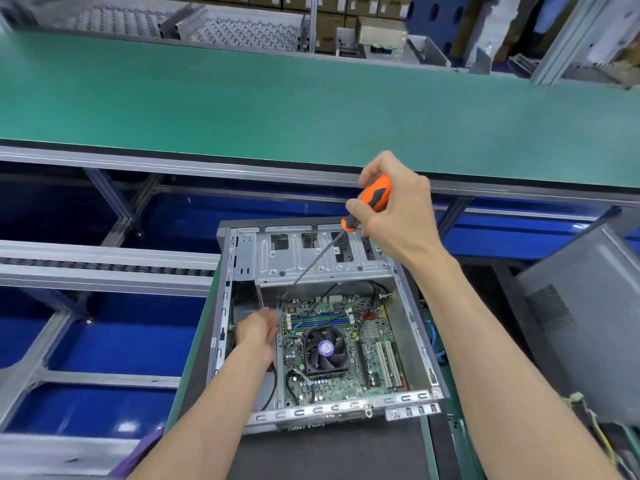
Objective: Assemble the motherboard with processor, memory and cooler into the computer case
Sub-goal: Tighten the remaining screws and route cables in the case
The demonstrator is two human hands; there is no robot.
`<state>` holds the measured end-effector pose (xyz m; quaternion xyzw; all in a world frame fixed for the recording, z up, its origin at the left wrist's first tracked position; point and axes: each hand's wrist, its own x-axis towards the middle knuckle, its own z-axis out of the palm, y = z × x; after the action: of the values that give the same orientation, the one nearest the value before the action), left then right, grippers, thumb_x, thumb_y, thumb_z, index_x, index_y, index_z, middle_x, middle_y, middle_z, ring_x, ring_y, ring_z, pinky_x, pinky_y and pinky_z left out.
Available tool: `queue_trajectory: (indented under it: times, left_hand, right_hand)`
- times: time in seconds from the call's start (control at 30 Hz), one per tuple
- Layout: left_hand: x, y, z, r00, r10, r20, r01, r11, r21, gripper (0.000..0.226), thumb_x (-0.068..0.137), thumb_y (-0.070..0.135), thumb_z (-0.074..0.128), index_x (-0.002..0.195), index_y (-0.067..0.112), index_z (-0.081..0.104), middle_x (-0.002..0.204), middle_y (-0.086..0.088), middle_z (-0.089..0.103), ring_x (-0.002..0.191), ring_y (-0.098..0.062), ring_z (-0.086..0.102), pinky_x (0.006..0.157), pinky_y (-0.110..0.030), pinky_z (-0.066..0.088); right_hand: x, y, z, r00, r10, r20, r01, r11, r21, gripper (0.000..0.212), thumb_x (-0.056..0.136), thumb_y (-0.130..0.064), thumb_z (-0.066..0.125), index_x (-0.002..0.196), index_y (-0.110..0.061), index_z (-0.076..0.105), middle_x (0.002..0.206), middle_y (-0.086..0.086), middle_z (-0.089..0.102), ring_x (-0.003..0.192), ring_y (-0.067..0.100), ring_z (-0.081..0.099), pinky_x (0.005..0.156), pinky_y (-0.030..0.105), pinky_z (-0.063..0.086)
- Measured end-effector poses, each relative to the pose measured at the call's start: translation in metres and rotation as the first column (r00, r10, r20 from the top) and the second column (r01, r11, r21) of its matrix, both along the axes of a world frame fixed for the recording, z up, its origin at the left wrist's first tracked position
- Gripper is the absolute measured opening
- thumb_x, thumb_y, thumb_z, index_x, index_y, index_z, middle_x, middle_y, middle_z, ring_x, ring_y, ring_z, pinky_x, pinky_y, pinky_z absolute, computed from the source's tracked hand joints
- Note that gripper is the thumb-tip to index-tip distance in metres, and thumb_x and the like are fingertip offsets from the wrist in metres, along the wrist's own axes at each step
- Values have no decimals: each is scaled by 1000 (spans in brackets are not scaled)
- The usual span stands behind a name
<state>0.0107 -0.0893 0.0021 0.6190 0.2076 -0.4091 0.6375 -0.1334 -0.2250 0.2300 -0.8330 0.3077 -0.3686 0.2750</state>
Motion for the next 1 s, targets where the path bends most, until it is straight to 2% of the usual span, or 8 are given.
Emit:
queue_trajectory:
  times: [0.07, 0.13, 0.33, 0.43, 0.57, 0.63, 0.77, 1.0]
  left_hand:
    - [1, -5, -6, 989, -114, 90, 103, 988, 114, 14, 95, -2, 58, 91, 8, 68, 77, -4, 65, 70, -14, 54, 65, -24, 49]
    - [2, -9, -10, 960, -222, 171, 190, 964, 184, 24, 92, -6, 57, 85, 15, 67, 83, -3, 66, 78, -17, 55, 71, -25, 48]
    - [7, -11, -23, 913, -335, 234, 256, 915, 312, 45, 95, -6, 48, 69, 27, 64, 76, 2, 64, 59, -14, 45, 56, -26, 39]
    - [5, -9, -24, 926, -300, 227, 230, 929, 291, 36, 93, -2, 56, 78, 28, 69, 77, 6, 67, 59, -11, 47, 56, -25, 44]
    - [5, -7, -24, 953, -219, 211, 183, 967, 176, 25, 93, -1, 61, 111, 14, 70, 101, -4, 72, 93, -19, 67, 89, -34, 55]
    - [5, -8, -23, 958, -183, 222, 162, 981, 107, 30, 93, -5, 59, 120, 7, 66, 97, -4, 70, 93, -18, 67, 86, -28, 54]
    - [5, -13, -22, 976, -114, 188, 118, 993, -11, 34, 92, -15, 53, 119, 1, 65, 116, -18, 69, 114, -31, 64, 103, -38, 50]
    - [7, -11, -24, 979, -96, 177, 104, 994, -38, 37, 92, -17, 49, 118, 3, 65, 114, -12, 69, 109, -23, 66, 104, -34, 49]
  right_hand:
    - [8, 8, -2, 998, 45, -44, -50, 992, -114, 28, 75, -12, 74, 87, -20, 50, 57, -6, 59, 57, 10, 55, 64, 23, 45]
    - [14, 16, -4, 992, 98, -74, -109, 981, -159, 28, 75, -8, 74, 87, -17, 51, 57, -7, 55, 57, 11, 52, 55, 12, 34]
    - [18, 22, 21, 994, 111, -17, -113, 970, -215, 27, 73, -4, 74, 85, -12, 52, 56, -7, 53, 56, 14, 52, 52, 9, 33]
    - [17, 17, 51, 994, 74, 79, -48, 958, -284, 26, 69, -7, 75, 84, -10, 53, 59, -10, 51, 53, 10, 51, 53, 8, 32]
    - [19, 8, 84, 991, 27, 132, 24, 928, -373, 27, 68, -15, 74, 86, -8, 54, 63, -18, 44, 54, 3, 49, 59, 13, 31]
    - [24, 7, 90, 990, 34, 134, 21, 920, -391, 27, 67, -13, 74, 86, -5, 55, 64, -17, 44, 54, 2, 49, 58, 10, 30]
    - [36, 9, 83, 994, 48, 98, -11, 936, -351, 25, 68, -7, 71, 86, -5, 54, 58, -13, 48, 53, 9, 49, 59, 13, 34]
    - [50, 13, 59, 995, 97, 20, -87, 952, -293, 25, 72, -6, 69, 90, -7, 52, 58, 5, 59, 53, 21, 63, 62, 34, 50]
